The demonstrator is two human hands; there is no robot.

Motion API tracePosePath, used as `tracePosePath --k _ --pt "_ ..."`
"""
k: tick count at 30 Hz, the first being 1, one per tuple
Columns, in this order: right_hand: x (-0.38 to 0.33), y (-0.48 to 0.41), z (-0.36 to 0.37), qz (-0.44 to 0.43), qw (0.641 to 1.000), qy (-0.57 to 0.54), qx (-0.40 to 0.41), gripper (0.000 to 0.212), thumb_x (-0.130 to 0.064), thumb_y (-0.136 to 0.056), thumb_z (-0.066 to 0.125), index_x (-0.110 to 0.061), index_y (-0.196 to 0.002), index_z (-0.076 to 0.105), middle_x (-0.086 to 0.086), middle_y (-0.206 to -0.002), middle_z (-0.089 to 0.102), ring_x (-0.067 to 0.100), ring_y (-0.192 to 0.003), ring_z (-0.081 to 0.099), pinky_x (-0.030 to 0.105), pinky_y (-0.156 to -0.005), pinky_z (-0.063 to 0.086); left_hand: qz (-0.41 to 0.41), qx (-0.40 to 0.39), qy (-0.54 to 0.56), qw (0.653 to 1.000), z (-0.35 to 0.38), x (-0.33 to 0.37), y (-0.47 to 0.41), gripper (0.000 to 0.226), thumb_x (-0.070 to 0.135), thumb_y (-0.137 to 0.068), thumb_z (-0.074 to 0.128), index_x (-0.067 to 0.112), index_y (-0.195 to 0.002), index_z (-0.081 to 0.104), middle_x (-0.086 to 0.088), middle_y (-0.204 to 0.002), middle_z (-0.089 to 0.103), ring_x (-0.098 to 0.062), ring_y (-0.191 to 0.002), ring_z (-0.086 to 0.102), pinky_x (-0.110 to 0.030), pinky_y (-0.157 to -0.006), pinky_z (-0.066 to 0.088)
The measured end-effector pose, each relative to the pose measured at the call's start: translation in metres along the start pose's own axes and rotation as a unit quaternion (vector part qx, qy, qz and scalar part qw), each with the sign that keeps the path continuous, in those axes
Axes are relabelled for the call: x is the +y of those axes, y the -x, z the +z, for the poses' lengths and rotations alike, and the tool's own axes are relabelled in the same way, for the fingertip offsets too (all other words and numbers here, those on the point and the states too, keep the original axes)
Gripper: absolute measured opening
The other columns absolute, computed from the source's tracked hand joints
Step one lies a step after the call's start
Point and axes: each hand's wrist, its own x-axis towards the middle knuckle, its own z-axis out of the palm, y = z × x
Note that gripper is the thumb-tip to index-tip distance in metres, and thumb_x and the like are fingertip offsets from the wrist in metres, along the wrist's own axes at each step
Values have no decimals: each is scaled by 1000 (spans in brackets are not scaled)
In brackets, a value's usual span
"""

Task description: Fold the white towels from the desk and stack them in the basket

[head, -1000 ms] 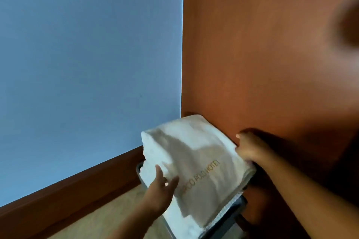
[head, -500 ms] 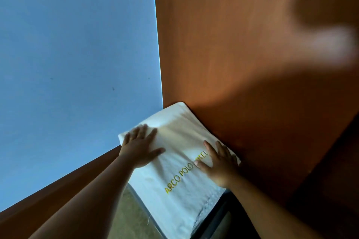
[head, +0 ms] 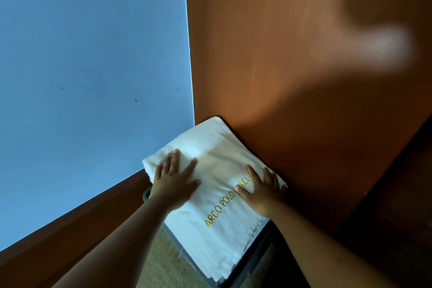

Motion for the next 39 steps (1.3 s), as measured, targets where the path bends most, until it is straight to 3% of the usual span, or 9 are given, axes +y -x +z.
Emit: tracePosePath --k 2,7,13,17,22,25,39 --pt "0 3 1 19 1000 -10 -3 86 -87 -81 38 -56 -152 3 1 -168 -7 30 -153 -8 61 -119 4 13 -1 4 1000 3 2 9 87 86 -76 6 49 -156 1 -14 -164 -26 -34 -152 -21 -48 -122 -5" --pt "1 6 9 30 998 -60 -4 88 -84 -81 45 -56 -153 3 2 -167 -10 32 -152 -13 56 -121 5 32 -34 19 999 6 -5 24 92 90 -80 30 49 -156 -1 -9 -160 -36 -29 -149 -31 -46 -121 -10" --pt "5 2 15 30 994 -106 19 89 -76 -82 56 -50 -155 11 8 -167 -4 35 -152 -10 47 -124 0 46 -68 31 996 -4 -9 21 105 94 -71 41 47 -157 3 -10 -162 -32 -30 -152 -24 -45 -123 -6" --pt "7 0 20 40 991 -121 37 94 -76 -78 62 -42 -155 20 11 -166 7 34 -152 -1 45 -124 6 46 -113 40 992 -15 -12 16 117 93 -63 54 47 -157 3 -9 -163 -30 -30 -152 -23 -44 -122 -4" --pt "7 -7 25 49 987 -136 62 93 -77 -75 63 -40 -151 26 11 -163 14 33 -151 5 43 -123 7 47 -139 49 988 -16 -15 1 134 101 -44 49 47 -157 2 -10 -163 -28 -30 -152 -23 -46 -123 -4" --pt "4 -8 26 59 987 -134 63 94 -79 -73 62 -41 -151 25 10 -163 13 33 -151 5 43 -123 7 48 -138 45 988 -16 -16 -6 126 97 -53 55 47 -157 4 -9 -164 -26 -29 -152 -22 -46 -124 -2" --pt "-6 -11 15 70 990 -108 54 88 -81 -77 56 -45 -152 27 13 -162 16 36 -149 12 44 -122 11 26 -105 26 994 -11 -12 -17 99 92 -74 40 46 -157 10 -9 -167 -17 -27 -154 -16 -45 -123 0"
